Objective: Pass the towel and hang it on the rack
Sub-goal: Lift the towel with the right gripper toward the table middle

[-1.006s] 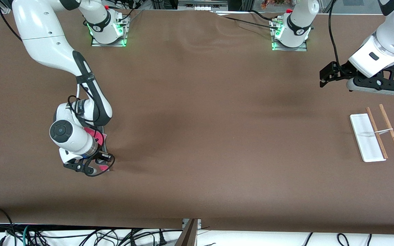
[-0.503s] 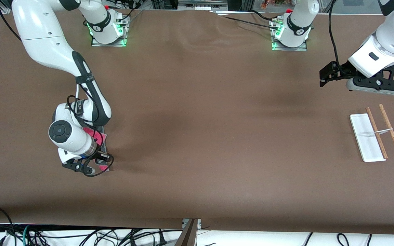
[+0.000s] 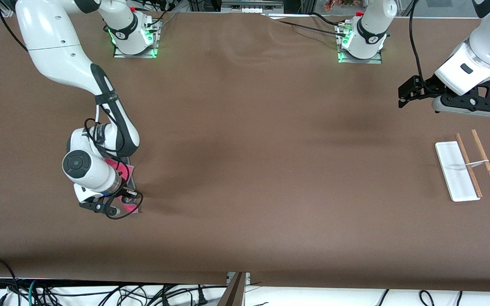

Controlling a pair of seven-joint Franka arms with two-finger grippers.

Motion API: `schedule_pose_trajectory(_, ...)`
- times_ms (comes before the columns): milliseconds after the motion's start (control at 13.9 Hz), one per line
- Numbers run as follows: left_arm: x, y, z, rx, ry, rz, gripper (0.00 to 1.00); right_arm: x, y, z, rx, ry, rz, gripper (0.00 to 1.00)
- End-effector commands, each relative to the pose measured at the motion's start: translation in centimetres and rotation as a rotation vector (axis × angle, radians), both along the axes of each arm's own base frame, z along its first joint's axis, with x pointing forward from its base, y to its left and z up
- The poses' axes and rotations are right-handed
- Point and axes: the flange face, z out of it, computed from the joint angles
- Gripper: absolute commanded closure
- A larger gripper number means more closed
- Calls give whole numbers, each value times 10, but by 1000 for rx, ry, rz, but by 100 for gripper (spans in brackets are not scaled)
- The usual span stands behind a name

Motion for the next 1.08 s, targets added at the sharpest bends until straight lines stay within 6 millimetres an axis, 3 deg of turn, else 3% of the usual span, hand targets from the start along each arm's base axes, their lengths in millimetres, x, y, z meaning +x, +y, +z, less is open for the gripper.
schedule_pose_trajectory(0,-3,2,9,19,-3,10,0,-3,10,26,-6,35,21,100)
schedule_pose_trajectory(431,-3,2,10,19,-3,10,0,-10,78,145,36,92,181,100)
schedule_pose_trajectory(719,-3,2,10,19,-4,10,0,-33,173,229,133,86,316,100)
schedule_pose_trajectory(862,-3,2,9,19,-3,8,0,-51,215,251,180,80,387,100)
schedule_pose_trajectory(1006,-3,2,9,19,-3,10,0,-65,240,278,222,41,429,100)
